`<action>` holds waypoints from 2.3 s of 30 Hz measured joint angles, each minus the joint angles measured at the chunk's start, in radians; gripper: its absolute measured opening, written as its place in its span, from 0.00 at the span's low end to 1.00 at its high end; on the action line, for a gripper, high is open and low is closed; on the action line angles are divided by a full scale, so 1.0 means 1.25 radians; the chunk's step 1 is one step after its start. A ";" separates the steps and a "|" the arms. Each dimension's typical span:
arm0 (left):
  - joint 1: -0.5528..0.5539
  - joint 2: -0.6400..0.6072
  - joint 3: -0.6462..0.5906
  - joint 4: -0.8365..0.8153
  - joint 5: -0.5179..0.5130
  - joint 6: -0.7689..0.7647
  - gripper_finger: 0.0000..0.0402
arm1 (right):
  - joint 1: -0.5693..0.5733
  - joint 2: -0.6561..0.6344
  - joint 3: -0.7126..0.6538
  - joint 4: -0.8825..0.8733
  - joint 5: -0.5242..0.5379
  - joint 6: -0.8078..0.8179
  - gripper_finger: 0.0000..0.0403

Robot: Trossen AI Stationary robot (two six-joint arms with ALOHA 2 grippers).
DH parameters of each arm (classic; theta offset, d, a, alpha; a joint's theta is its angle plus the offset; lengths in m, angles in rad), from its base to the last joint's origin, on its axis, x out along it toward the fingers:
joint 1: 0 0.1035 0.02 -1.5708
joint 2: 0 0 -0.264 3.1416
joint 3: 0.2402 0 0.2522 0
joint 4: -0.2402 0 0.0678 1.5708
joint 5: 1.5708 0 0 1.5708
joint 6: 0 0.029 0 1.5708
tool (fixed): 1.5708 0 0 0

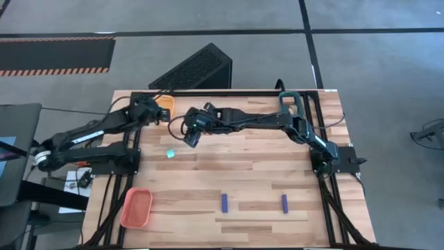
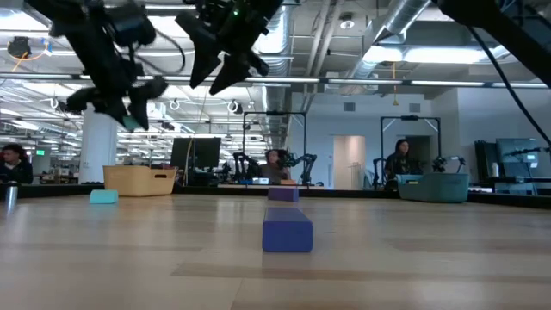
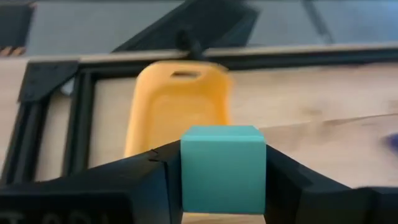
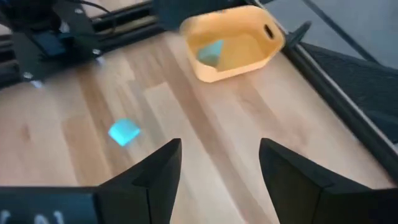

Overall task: Sort & place blocks by color
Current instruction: Put the bottom light blue block into the yellow bin, then put the light blue block into the yellow bin

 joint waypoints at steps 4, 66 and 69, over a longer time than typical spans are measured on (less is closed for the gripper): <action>0.100 0.104 0.007 0.038 0.049 0.033 0.39 | 0.014 0.000 -0.022 -0.002 -0.001 0.070 0.57; 0.143 -0.049 0.162 -0.380 0.301 0.132 0.41 | -0.004 0.370 -0.078 0.722 -0.305 -0.256 0.81; 0.140 -0.050 0.162 -0.380 0.301 0.133 0.41 | -0.013 0.371 -0.078 0.691 -0.376 -0.259 0.77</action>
